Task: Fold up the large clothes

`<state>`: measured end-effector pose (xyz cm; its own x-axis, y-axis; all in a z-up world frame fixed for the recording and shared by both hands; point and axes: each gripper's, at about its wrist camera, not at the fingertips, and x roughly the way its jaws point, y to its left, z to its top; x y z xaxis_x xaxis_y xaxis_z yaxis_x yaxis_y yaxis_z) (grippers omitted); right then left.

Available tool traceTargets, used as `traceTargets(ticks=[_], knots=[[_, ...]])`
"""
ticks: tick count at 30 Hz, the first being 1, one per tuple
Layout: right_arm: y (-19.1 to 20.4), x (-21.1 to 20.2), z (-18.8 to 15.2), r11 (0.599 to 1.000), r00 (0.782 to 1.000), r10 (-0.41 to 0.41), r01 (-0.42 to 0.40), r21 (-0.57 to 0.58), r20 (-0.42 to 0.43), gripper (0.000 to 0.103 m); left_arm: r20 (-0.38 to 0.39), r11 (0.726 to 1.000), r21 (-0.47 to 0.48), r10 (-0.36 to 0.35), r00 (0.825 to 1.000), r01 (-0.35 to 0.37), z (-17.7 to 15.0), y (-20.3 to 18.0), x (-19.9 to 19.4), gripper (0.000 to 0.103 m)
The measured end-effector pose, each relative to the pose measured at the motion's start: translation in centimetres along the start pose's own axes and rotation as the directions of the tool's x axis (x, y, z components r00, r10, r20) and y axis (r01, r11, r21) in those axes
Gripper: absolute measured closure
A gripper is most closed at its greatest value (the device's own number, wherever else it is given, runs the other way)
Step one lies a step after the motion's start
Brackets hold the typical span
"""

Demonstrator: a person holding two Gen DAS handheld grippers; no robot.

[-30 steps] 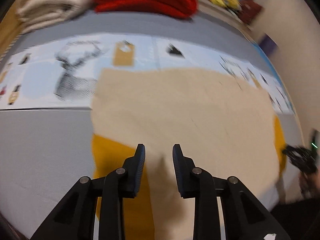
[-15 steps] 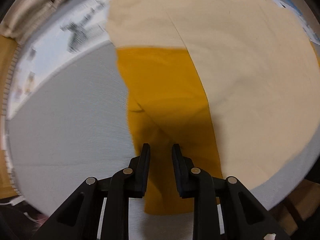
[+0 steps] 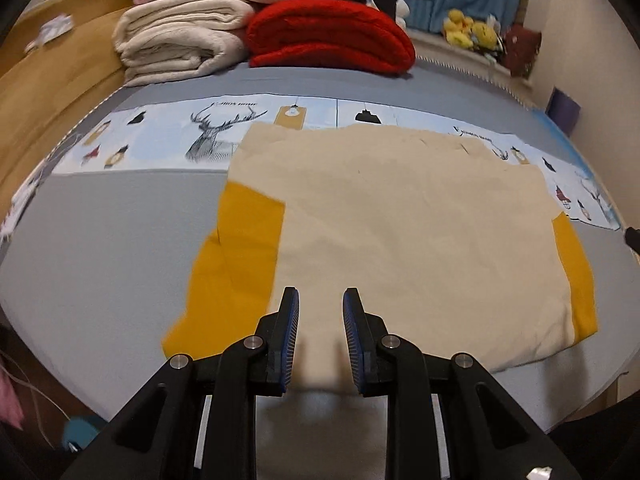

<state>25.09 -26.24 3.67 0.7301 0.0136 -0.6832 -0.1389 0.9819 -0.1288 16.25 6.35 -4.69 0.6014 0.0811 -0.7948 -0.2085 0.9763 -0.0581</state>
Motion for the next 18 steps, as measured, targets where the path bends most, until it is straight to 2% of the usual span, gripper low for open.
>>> traceTargets(ticks=[2, 6, 9, 12, 13, 14, 15, 17, 18], knots=[[3.0, -0.3, -1.6, 1.000, 1.000, 0.005, -0.005, 0.005, 0.025, 0.069, -0.009, 0.999, 0.031, 0.028, 1.000, -0.028, -1.9, -0.4, 0.4, 0.081], [8.0, 1.2, -4.9, 0.999, 0.999, -0.008, 0.007, -0.039, -0.035, 0.069, -0.014, 0.999, 0.044, 0.013, 1.000, -0.012, -2.4, -0.2, 1.0, 0.080], [9.3, 2.4, -5.5, 1.000, 0.998, 0.005, -0.006, -0.008, -0.055, 0.069, -0.008, 1.000, 0.016, 0.006, 1.000, -0.006, -2.4, 1.2, 1.2, 0.081], [11.0, 4.4, -6.5, 0.997, 0.993, -0.037, 0.029, -0.076, -0.113, 0.067, -0.041, 1.000, -0.011, 0.010, 0.999, -0.011, -2.8, 2.3, 1.8, 0.081], [11.3, 5.7, -7.1, 0.995, 0.984, -0.051, 0.036, -0.096, -0.168, 0.067, -0.048, 1.000, -0.019, 0.012, 0.999, -0.013, -3.0, 2.5, 2.0, 0.081], [11.5, 7.5, -8.2, 0.993, 0.962, -0.067, 0.038, -0.115, -0.264, 0.067, -0.058, 0.999, -0.030, 0.014, 0.998, -0.016, -3.1, 2.8, 2.2, 0.081], [11.3, 8.6, -8.8, 0.992, 0.946, -0.078, 0.043, -0.118, -0.314, 0.067, -0.069, 0.999, -0.041, 0.011, 0.998, -0.014, -3.2, 3.1, 2.3, 0.081], [10.4, 9.5, -9.4, 0.995, 0.929, -0.087, 0.064, -0.075, -0.361, 0.067, -0.090, 0.998, -0.069, -0.009, 0.996, 0.003, -3.5, 3.6, 2.6, 0.081], [9.9, 9.3, -9.2, 0.997, 0.930, -0.075, 0.066, -0.035, -0.360, 0.067, -0.099, 0.996, -0.090, -0.023, 0.995, 0.014, -3.6, 3.9, 2.7, 0.081]])
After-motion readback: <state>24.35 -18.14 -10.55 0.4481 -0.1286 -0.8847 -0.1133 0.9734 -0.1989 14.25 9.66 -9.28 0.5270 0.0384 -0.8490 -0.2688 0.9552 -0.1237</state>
